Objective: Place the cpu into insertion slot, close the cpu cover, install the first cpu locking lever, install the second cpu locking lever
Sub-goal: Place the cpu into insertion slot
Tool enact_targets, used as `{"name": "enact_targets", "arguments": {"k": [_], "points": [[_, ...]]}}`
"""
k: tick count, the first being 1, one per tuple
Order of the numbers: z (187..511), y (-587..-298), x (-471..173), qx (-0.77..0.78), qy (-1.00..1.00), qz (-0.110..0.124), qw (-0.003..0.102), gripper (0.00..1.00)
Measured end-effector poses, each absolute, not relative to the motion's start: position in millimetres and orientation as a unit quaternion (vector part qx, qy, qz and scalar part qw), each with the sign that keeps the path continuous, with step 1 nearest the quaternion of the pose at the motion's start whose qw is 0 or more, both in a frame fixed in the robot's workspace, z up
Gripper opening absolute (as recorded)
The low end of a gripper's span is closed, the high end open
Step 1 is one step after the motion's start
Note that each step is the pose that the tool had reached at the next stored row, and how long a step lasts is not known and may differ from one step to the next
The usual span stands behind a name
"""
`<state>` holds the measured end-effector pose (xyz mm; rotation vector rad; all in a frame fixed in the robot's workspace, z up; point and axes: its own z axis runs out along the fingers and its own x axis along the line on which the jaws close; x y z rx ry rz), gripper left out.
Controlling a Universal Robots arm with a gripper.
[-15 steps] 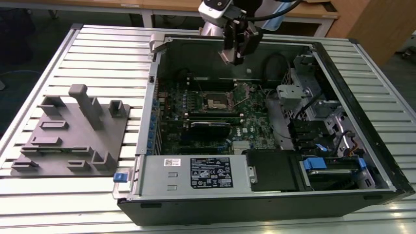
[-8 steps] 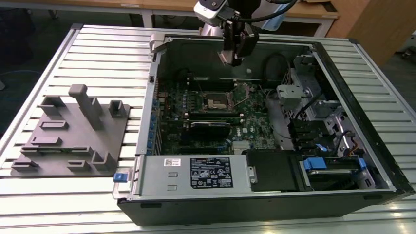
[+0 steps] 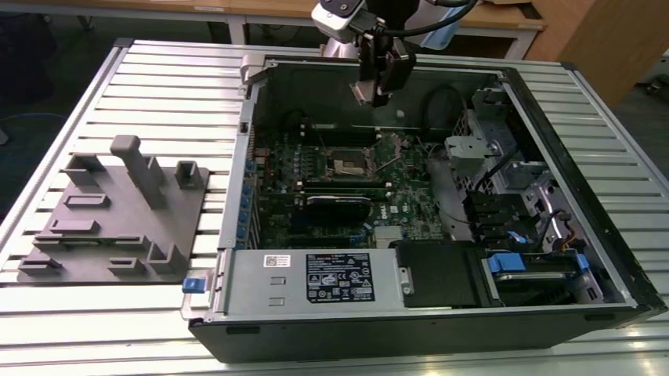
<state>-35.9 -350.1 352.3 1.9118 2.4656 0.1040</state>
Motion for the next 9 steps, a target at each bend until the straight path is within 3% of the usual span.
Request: {"name": "enact_targets", "arguments": {"k": [9], "points": [[349.5, -350.1, -36.5, 0.614, 0.789, 0.033, 0.01, 0.54]]}}
